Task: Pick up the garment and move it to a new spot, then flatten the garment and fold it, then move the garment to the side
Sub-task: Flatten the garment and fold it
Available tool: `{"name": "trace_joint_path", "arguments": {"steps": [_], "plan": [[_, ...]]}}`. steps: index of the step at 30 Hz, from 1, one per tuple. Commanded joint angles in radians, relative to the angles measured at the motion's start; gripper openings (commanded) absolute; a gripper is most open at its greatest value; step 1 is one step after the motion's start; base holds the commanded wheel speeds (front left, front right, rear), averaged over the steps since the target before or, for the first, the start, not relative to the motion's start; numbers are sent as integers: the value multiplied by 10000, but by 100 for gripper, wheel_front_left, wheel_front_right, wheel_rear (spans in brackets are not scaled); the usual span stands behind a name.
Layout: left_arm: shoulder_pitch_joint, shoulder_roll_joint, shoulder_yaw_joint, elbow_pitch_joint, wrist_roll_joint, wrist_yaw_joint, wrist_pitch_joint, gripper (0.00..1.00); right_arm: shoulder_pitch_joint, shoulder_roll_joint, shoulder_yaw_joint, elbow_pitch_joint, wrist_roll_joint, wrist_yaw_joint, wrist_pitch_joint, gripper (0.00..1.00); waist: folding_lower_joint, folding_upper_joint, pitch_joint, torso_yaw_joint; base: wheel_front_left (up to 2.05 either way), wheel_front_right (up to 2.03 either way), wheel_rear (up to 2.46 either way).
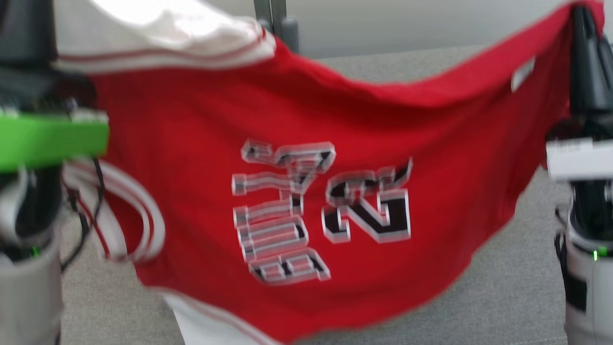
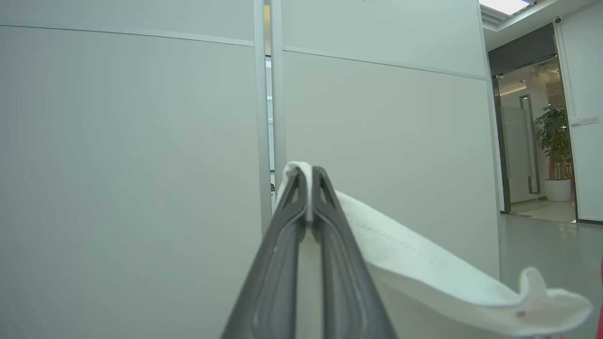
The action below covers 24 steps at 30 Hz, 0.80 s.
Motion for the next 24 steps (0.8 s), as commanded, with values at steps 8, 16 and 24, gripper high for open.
{"name": "trace_joint_path", "arguments": {"steps": [8, 16, 24], "plan": [[-5186, 299, -215, 4851, 1144, -422, -847, 0, -6015, 35, 322, 4645, -1382, 3, -984, 0, 0, 0, 2453, -21, 0, 0, 0], [-7829, -299, -463, 8722, 1901, -237, -3322, 0, -9706, 252, 248, 9716, -3089, 3, -2990, 0, 0, 0, 3221, 295, 0, 0, 0], [-6914, -1007, -455, 10999, 1462, -599, -4783, 0, -9631, 449, 346, 12499, -3454, 3, -3620, 0, 0, 0, 4433, 713, 0, 0, 0]]}}
